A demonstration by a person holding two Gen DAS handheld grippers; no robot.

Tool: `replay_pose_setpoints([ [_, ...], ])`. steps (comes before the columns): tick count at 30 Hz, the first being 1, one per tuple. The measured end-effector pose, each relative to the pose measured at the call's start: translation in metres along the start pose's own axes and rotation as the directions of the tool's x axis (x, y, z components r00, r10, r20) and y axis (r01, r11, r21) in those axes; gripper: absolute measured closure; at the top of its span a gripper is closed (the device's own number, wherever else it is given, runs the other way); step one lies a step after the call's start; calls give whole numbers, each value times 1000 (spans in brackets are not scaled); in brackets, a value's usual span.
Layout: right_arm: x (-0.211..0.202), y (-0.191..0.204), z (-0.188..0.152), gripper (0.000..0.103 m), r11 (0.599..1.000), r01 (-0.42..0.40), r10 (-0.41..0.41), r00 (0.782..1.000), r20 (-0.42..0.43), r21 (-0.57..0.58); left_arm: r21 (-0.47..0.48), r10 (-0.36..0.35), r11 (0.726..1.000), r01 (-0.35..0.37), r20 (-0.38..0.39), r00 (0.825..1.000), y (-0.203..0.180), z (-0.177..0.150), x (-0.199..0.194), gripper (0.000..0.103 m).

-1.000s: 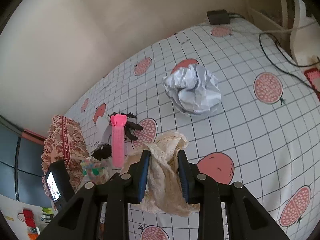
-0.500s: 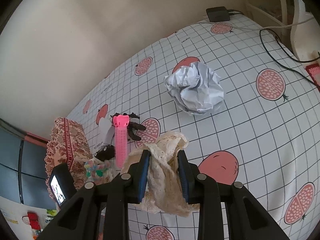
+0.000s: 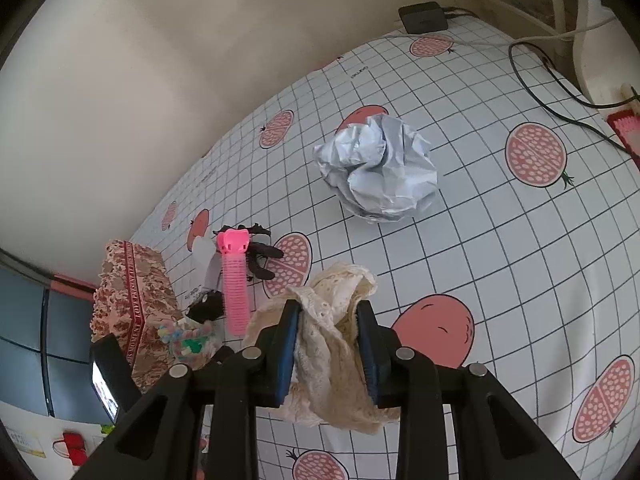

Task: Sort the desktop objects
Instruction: 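Grasp the cotton swab bag with the left gripper while right holds scrunchie, then carry the swab bag and scrunchie over the floral pink box with both tools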

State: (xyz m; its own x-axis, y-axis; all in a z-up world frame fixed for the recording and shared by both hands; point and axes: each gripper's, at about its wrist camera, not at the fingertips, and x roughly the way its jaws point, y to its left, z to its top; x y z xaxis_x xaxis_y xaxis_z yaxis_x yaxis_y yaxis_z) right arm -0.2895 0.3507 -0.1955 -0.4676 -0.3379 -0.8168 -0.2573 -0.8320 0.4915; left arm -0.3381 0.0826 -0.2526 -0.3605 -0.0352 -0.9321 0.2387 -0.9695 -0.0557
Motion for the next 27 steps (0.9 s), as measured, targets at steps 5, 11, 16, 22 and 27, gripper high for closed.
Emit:
replay_pose_setpoints([
  [5, -6, 2, 2, 72, 1000, -24, 24, 999, 44, 5, -17, -91, 996, 90, -31, 995, -2, 7, -4, 30],
  [11, -29, 11, 6, 72, 994, -103, 106, 980, 167, -31, 23, -193, 981, 193, 6, 981, -12, -4, -44, 30],
  [16, -51, 16, 9, 72, 987, -155, 163, 947, 278, -52, 31, -268, 963, 267, 68, 961, -7, -25, -97, 30],
  [22, -71, 33, 10, 72, 971, -206, 237, 895, 377, -119, 24, -339, 940, 340, 185, 923, -17, 0, -141, 30],
  [27, -75, 50, 8, 72, 966, -199, 251, 879, 405, -165, 24, -366, 927, 374, 266, 892, -11, 22, -163, 30],
])
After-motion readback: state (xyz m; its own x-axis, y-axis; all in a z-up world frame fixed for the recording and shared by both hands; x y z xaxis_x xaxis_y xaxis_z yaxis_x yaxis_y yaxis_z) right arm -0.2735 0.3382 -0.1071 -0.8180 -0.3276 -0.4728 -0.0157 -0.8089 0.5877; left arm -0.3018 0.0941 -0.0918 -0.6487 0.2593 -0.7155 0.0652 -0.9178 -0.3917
